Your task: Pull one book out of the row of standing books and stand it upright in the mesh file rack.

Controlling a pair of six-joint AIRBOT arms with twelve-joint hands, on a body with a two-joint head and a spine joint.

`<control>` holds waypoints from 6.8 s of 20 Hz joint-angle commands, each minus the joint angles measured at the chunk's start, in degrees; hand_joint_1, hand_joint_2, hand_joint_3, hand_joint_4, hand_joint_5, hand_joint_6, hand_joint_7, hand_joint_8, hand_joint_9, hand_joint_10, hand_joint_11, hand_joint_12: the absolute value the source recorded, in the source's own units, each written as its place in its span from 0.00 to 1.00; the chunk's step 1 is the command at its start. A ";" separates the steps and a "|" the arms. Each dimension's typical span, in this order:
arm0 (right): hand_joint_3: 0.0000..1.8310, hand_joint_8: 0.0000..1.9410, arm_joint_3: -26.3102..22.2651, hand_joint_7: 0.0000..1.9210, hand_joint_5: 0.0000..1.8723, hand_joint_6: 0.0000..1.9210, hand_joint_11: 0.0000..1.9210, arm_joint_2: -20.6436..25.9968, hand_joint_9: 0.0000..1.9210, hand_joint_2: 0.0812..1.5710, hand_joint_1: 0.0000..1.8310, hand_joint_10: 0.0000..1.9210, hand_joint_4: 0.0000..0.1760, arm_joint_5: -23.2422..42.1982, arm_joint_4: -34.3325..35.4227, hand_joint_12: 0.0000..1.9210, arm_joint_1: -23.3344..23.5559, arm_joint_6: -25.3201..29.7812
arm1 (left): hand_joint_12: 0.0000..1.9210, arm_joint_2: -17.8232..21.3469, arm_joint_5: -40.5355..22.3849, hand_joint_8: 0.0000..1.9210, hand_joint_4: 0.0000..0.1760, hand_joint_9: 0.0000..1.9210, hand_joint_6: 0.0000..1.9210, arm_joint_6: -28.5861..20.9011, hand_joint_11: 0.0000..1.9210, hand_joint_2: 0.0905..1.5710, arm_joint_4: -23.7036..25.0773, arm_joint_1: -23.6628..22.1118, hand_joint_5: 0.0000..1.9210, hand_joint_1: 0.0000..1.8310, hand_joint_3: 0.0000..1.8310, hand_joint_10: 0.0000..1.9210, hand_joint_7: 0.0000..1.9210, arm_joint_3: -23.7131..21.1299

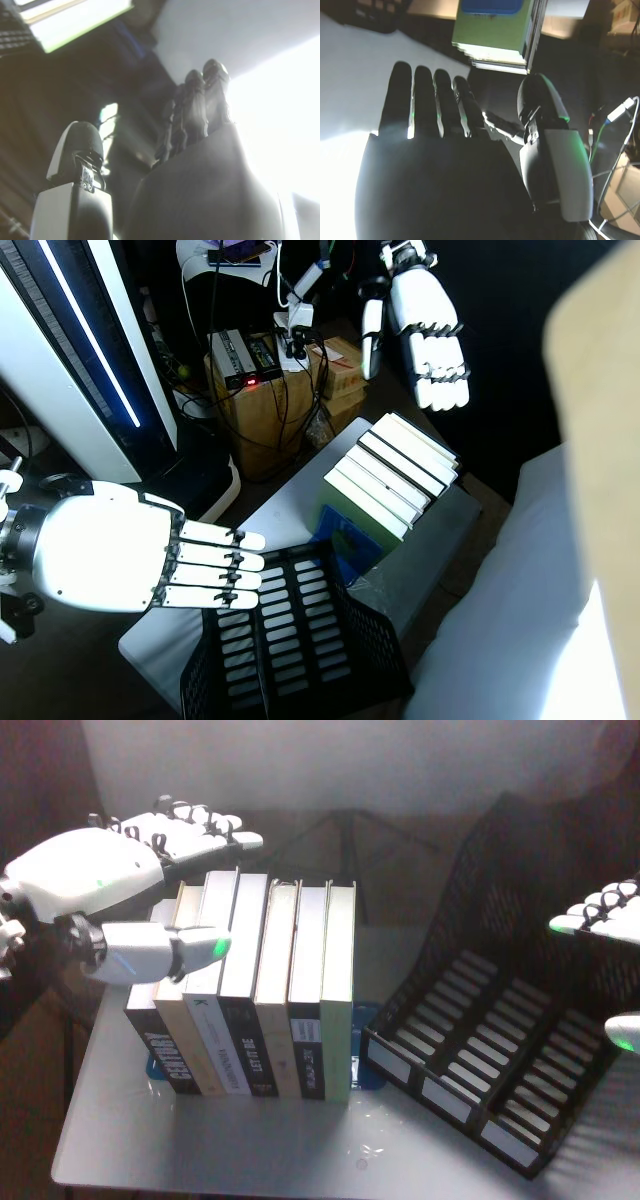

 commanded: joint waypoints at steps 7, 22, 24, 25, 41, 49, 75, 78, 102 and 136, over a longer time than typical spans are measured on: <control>0.00 0.00 0.85 0.00 0.00 0.00 0.00 -0.05 0.00 0.84 0.10 0.00 0.00 6.58 3.19 0.00 -2.10 0.07 | 0.00 -3.00 2.44 0.00 0.38 0.00 0.03 -1.22 0.00 0.77 4.02 -2.25 0.10 0.00 0.00 0.00 0.00 2.73; 0.00 0.00 1.30 0.00 0.00 0.00 0.00 -1.28 0.00 0.85 0.13 0.00 0.00 7.22 4.96 0.00 -3.76 0.07 | 0.00 -8.44 16.50 0.00 0.34 0.00 0.03 -1.67 0.00 0.77 15.43 -6.41 0.27 0.00 0.00 0.00 0.00 6.15; 0.00 0.00 1.30 0.00 0.00 0.00 0.00 -1.30 0.00 0.85 0.13 0.00 0.00 7.42 5.24 0.00 -4.10 0.07 | 0.00 -8.93 18.12 0.00 0.40 0.00 0.02 -1.66 0.00 0.76 17.18 -6.62 0.30 0.00 0.00 0.00 0.00 6.23; 0.00 0.00 1.30 0.00 0.00 0.00 0.00 -1.30 0.00 0.85 0.14 0.00 0.00 7.49 5.35 0.00 -4.22 0.07 | 0.00 -8.93 18.55 0.00 0.39 0.00 0.03 -1.66 0.00 0.75 17.94 -6.60 0.33 0.00 0.00 0.00 0.01 6.13; 0.00 0.00 0.73 0.00 0.00 0.00 0.00 -1.33 0.00 0.85 0.12 0.00 0.00 8.81 8.18 0.00 -6.27 0.08 | 0.00 -2.80 13.02 0.00 0.26 0.00 0.00 0.05 0.00 0.73 19.48 2.47 0.37 0.00 0.00 0.00 0.02 -4.46; 0.00 0.00 0.61 0.00 0.00 0.00 0.00 -1.59 0.00 0.83 0.15 0.00 0.00 9.84 10.15 0.00 -8.19 0.08 | 0.00 -3.75 15.06 0.00 0.00 0.00 0.00 -12.36 0.00 0.73 38.44 -1.75 0.36 0.00 0.00 0.00 0.00 -4.16; 0.00 0.00 0.34 0.00 0.00 0.00 0.00 -1.89 0.00 0.84 0.18 0.00 0.00 10.61 12.60 0.00 -10.32 0.08 | 0.00 -1.66 12.46 0.01 0.00 0.00 0.03 -21.50 0.00 0.74 45.64 2.80 0.42 0.00 0.00 0.00 0.03 -7.00; 0.00 0.00 0.34 0.00 0.00 0.00 0.00 -1.93 0.00 0.84 0.19 0.00 0.00 10.61 12.82 0.00 -10.46 0.08 | 0.00 -1.21 10.92 0.00 0.00 0.00 0.00 -21.72 0.00 0.73 44.76 4.10 0.35 0.00 0.00 0.00 0.00 -8.00; 0.00 0.00 0.32 0.00 0.00 0.00 0.00 -2.21 0.00 0.84 0.18 0.00 0.00 10.77 13.99 0.00 -11.48 0.08 | 0.00 7.34 -4.83 0.01 0.00 0.00 0.08 1.80 0.00 0.80 6.21 8.55 0.41 0.00 0.00 0.00 0.03 -10.50; 0.00 0.00 10.15 0.00 0.00 0.00 0.00 -23.98 0.00 0.62 0.33 0.00 0.00 -11.15 -65.33 0.00 25.89 35.14 | 0.63 7.91 -39.58 0.00 0.00 0.05 0.00 1.85 0.00 0.83 -47.73 34.42 0.03 0.11 0.00 0.00 0.04 -7.41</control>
